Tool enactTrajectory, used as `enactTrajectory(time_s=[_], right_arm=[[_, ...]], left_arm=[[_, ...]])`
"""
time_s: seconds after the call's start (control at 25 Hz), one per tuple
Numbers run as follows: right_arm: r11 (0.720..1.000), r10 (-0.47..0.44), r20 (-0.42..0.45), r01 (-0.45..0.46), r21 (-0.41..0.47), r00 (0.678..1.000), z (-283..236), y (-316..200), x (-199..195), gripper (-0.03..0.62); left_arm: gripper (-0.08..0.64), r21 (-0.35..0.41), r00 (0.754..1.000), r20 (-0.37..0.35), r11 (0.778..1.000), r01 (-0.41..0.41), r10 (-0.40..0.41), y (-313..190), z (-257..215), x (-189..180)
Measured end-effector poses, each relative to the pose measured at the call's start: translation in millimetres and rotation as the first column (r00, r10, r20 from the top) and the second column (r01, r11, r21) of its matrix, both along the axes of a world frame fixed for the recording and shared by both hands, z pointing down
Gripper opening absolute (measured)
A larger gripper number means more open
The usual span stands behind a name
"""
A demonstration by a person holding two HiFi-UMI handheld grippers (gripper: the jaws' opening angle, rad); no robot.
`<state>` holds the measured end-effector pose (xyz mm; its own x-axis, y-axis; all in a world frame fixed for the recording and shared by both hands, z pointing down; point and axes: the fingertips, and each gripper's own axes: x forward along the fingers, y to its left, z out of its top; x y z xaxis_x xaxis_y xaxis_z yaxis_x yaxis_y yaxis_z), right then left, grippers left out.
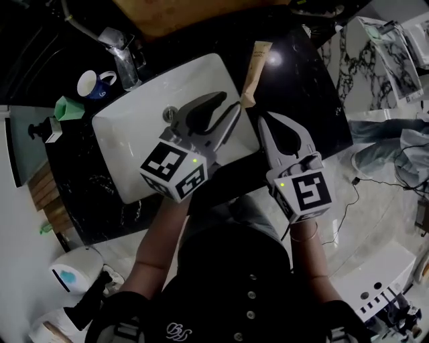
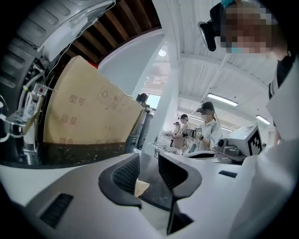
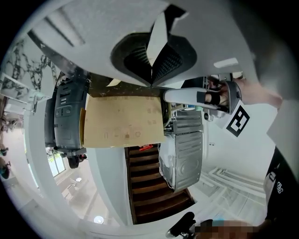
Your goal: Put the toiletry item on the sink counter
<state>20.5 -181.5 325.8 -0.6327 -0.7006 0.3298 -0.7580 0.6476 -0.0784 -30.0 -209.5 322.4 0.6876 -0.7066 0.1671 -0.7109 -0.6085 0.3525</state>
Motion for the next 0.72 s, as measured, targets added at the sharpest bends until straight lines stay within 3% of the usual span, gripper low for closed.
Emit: enactTrajectory(time_s=[0.36, 0.72], right_arm=[[0.994, -0.057, 0.015, 0.055, 0.094, 0.998, -37.2, 54.3, -1.7, 0.004], [0.986, -0.079, 0.023, 0.075, 0.151, 0.997, -52.4, 110.7, -2.8, 0.003]], left_arm=[[0.114, 0.071, 0.999, -0.005, 0.996, 0.053, -0.053, 63.1, -33.0, 1.3], [0.114, 0.076, 0.995, 0.018, 0.993, 0.093, -0.095, 132.5, -35.8, -1.5]])
